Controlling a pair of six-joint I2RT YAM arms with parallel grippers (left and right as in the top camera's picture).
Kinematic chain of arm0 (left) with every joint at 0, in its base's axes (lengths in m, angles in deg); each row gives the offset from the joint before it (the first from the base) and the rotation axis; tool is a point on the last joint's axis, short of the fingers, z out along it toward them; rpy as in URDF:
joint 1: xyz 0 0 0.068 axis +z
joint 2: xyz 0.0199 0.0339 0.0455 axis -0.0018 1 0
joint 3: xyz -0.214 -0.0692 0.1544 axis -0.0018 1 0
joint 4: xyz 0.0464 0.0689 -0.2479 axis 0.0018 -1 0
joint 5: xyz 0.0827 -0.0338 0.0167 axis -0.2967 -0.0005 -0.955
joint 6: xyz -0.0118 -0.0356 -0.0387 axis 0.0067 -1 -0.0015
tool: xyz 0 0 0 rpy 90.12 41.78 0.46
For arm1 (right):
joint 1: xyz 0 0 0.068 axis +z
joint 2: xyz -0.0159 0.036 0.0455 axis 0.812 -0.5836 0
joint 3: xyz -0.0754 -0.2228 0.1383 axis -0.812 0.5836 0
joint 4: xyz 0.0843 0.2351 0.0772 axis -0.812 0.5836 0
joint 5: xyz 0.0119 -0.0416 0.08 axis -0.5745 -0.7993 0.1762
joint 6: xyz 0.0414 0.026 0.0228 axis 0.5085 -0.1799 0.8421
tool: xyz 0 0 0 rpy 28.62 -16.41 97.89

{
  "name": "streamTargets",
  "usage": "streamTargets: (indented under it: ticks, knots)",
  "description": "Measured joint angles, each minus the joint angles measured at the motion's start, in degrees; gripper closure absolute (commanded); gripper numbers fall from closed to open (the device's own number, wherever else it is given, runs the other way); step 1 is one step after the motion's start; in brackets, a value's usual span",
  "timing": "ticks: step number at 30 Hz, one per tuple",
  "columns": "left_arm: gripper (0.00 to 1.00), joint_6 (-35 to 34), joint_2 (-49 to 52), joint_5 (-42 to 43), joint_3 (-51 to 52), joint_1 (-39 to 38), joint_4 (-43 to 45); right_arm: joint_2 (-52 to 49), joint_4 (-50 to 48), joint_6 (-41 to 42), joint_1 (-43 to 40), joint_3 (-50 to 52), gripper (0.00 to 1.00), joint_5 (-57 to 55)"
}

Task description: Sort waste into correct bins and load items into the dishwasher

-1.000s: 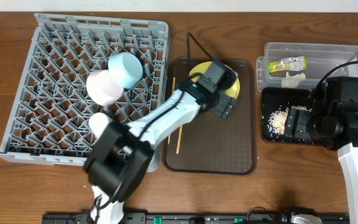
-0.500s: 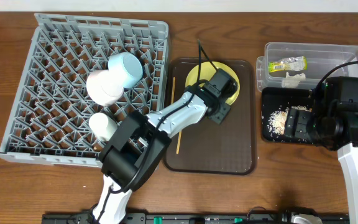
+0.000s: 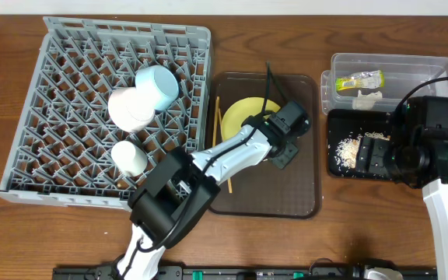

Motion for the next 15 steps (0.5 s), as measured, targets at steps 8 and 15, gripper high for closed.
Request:
streamTargets:
  ticks: [8, 15]
  knots:
    - [0.94, 0.0, -11.6, 0.0, 0.3, 0.7, -3.7, 0.0, 0.0, 0.0, 0.0, 0.0, 0.12, 0.0]
    - [0.94, -0.7, -28.4, 0.3, 0.3, 2.4, -4.0, 0.0, 0.0, 0.0, 0.0, 0.0, 0.12, 0.0]
